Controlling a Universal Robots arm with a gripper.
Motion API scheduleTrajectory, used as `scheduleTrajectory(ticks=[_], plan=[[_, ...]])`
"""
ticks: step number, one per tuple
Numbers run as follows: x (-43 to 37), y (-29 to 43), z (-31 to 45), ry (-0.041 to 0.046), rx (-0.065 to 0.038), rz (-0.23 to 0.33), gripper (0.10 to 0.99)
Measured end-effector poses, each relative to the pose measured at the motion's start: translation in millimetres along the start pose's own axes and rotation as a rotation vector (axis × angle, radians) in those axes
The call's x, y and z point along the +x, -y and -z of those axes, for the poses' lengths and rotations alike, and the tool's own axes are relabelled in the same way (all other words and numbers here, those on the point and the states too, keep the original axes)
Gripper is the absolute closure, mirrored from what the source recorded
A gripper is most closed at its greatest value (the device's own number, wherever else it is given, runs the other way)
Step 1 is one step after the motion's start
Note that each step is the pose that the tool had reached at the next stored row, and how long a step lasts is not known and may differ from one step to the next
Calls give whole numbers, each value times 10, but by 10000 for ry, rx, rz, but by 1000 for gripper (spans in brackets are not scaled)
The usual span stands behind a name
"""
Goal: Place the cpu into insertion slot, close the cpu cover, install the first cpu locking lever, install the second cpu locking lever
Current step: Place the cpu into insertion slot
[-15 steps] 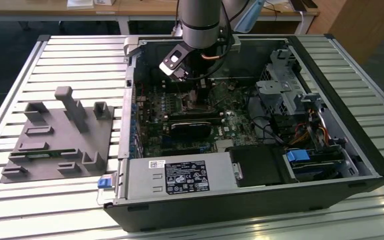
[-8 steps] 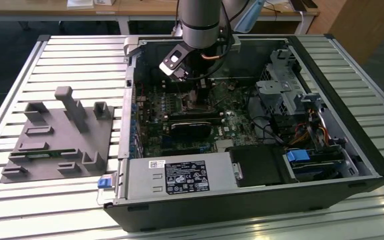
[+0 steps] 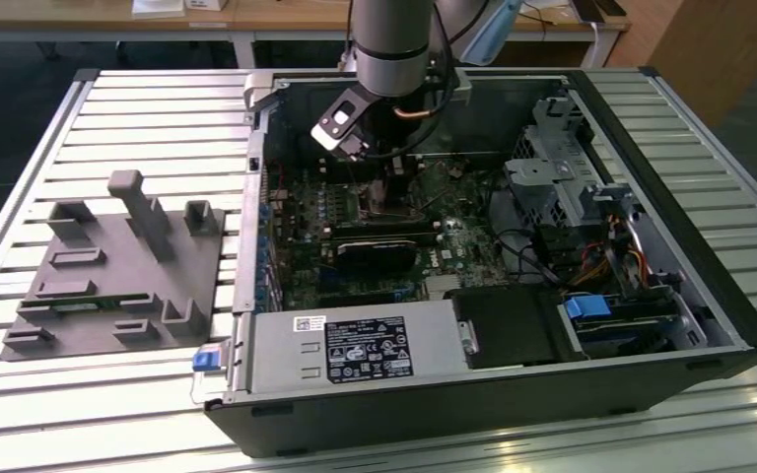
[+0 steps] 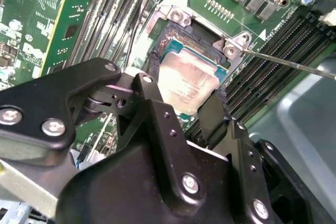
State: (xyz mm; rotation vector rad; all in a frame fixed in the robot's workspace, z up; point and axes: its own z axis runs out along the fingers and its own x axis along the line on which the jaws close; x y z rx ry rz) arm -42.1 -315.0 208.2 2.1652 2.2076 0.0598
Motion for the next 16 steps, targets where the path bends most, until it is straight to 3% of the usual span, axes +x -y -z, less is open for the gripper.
scheduleTrajectory(ticks=[16], plan=[[-34, 9, -83, 6, 1, -91, 545]])
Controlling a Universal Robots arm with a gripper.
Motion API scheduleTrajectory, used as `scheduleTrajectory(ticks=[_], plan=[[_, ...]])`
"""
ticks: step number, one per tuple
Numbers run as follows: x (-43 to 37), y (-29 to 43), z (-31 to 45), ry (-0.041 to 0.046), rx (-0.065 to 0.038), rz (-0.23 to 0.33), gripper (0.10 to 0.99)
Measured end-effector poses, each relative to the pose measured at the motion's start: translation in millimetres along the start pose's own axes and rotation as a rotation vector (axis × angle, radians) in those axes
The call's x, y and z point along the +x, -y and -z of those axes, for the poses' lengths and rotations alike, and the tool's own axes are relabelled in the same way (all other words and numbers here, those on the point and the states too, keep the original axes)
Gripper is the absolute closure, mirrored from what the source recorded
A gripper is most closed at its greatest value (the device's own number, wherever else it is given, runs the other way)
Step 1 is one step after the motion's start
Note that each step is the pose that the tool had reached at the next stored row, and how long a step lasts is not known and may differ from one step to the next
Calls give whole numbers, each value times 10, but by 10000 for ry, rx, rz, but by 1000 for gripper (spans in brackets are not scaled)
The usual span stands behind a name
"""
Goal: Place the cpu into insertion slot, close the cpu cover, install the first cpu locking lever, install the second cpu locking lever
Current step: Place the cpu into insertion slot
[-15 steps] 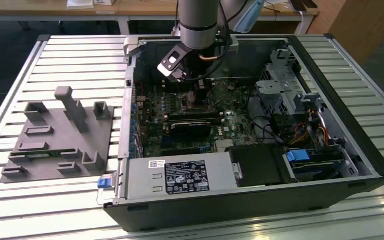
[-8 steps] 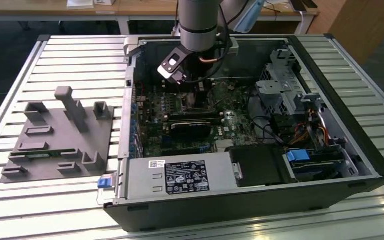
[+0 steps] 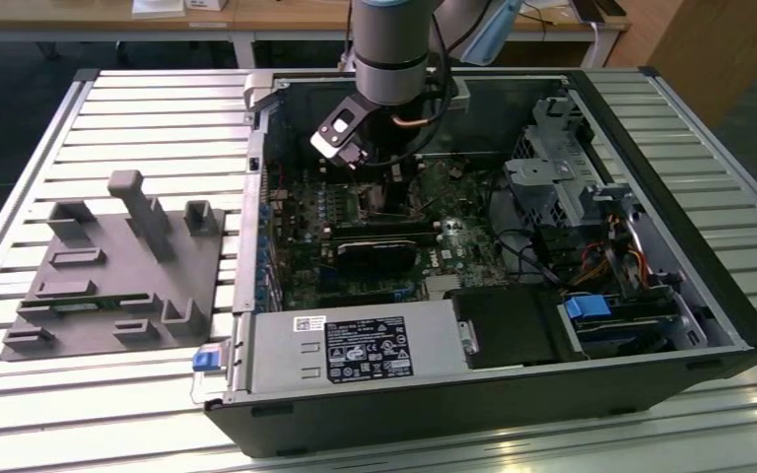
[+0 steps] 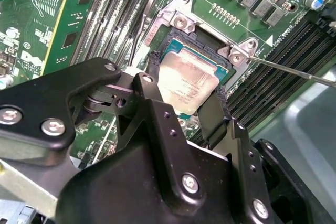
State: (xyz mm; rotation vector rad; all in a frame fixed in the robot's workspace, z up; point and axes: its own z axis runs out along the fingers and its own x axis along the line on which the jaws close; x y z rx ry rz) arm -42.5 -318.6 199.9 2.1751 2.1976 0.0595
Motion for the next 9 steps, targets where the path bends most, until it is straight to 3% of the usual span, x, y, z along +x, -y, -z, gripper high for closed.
scheduleTrajectory(ticks=[9], plan=[[0, 6, -34, 1, 2, 1, 545]])
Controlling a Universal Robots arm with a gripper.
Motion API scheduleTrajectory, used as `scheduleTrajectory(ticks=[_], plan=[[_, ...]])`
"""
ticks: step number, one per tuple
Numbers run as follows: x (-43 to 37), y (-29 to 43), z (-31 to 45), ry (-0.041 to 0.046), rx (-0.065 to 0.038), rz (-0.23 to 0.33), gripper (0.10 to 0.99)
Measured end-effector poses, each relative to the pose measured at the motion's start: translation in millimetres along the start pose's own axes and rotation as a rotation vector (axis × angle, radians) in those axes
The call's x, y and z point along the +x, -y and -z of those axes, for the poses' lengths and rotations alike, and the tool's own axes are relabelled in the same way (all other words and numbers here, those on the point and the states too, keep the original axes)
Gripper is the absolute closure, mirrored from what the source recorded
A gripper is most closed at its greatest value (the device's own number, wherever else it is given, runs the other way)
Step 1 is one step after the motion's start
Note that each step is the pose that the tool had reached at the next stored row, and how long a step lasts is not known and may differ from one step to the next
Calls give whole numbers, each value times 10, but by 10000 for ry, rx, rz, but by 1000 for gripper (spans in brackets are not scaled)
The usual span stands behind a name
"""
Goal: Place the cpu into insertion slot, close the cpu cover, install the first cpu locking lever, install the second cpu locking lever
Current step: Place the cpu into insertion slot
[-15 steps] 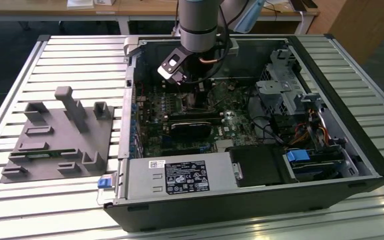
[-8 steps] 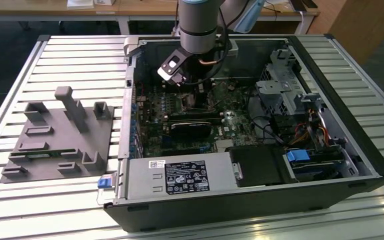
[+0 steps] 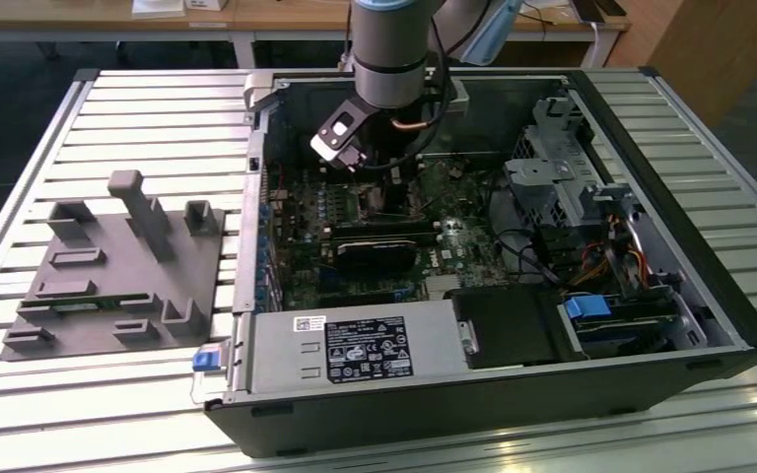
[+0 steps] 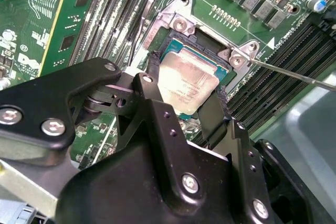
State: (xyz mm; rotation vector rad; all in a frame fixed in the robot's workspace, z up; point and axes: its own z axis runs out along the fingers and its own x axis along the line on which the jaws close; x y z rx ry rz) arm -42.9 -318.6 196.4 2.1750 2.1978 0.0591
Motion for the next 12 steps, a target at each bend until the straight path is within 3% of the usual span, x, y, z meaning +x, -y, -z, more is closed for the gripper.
scheduleTrajectory(ticks=[12], plan=[[0, 5, -40, 0, -1, -3, 545]])
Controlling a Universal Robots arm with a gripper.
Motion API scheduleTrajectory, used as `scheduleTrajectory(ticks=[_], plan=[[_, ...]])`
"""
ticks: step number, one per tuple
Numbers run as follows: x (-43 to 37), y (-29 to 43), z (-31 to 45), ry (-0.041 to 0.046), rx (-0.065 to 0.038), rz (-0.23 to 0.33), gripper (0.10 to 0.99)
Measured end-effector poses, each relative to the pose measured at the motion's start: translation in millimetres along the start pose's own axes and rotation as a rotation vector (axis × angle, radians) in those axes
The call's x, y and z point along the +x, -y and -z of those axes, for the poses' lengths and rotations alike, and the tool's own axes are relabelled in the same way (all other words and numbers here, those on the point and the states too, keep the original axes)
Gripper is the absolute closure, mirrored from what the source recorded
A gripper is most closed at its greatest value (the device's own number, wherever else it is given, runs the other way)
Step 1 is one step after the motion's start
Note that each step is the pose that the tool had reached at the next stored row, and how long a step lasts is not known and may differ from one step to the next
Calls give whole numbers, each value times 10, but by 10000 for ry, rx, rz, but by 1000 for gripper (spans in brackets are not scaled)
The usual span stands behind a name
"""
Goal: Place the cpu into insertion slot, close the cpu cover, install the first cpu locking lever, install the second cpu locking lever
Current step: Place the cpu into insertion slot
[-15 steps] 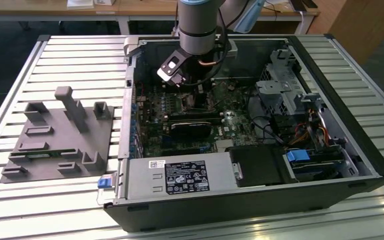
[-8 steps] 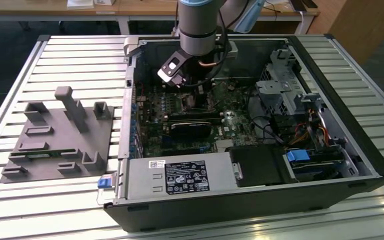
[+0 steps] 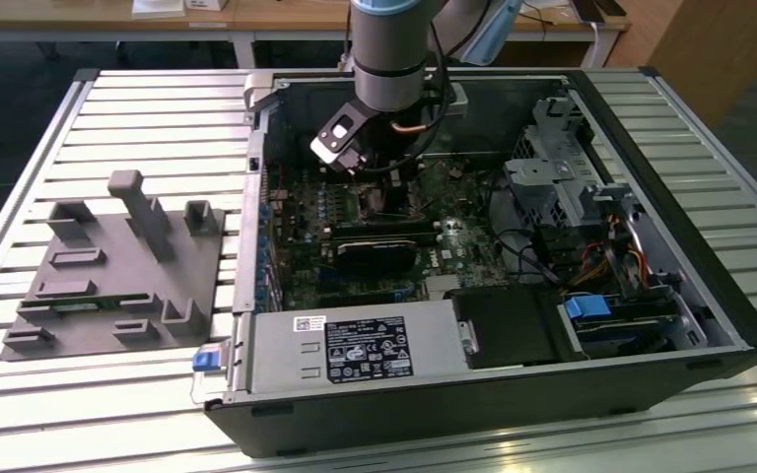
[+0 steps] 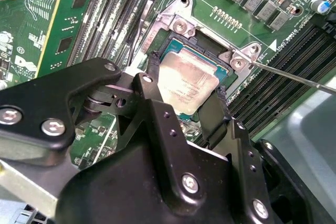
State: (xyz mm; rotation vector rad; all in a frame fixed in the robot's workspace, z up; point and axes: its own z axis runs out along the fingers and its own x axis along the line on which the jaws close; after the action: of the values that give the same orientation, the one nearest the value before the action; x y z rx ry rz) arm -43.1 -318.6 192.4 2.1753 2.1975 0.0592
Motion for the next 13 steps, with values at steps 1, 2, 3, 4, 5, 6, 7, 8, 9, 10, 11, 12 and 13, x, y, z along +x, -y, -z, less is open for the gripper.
scheduleTrajectory(ticks=[1, 2, 3, 4, 5, 6, 7, 8, 9, 10, 11, 12, 13], plan=[[0, 0, 0, 0, 0, 0, 545], [0, 0, -1, 0, 0, 0, 545], [0, 0, -1, 0, -1, 0, 545], [1, 0, -3, -4, -3, 0, 533], [1, 0, -3, -3, -3, 0, 533], [1, 0, -3, -2, -2, 0, 533], [0, 0, -3, -1, -1, 0, 471], [0, 0, -3, -1, -1, 0, 471], [0, 0, -3, -1, -1, 0, 471], [0, 0, -3, 0, -1, 0, 471], [0, 1, -3, 0, 0, 0, 471], [0, 0, -1, 0, -1, 0, 471], [0, 0, 6, -1, -1, 0, 471]])
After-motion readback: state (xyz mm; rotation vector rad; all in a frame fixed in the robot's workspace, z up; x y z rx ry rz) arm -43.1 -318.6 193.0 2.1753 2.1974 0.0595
